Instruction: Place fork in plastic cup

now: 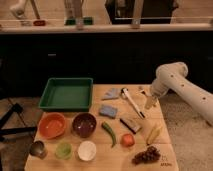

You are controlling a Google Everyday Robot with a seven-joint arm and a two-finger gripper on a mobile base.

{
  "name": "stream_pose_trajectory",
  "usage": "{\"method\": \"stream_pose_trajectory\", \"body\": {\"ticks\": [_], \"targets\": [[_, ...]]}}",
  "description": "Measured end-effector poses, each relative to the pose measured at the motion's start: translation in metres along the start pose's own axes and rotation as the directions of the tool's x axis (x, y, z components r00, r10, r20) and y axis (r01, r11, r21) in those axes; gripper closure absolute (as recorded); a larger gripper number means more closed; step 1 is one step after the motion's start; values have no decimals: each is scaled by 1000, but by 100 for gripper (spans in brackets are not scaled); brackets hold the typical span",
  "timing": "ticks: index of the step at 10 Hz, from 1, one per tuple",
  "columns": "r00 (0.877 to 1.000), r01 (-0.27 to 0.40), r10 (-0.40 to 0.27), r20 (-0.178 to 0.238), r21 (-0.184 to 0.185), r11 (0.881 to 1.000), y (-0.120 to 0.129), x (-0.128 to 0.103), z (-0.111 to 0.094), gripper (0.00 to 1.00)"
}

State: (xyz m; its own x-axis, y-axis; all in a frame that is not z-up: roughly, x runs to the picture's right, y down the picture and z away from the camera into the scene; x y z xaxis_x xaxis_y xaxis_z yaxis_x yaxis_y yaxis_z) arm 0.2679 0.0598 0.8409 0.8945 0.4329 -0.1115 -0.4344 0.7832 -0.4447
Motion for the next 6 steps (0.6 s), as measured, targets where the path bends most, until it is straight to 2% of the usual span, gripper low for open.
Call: {"method": "stream_pose_trajectory", "body": {"ticks": [2,6], "targets": [[1000,14,-14,15,5,1000,-6,-3,14,20],[999,32,-32,25,-23,999,-20,-5,35,20]]}}
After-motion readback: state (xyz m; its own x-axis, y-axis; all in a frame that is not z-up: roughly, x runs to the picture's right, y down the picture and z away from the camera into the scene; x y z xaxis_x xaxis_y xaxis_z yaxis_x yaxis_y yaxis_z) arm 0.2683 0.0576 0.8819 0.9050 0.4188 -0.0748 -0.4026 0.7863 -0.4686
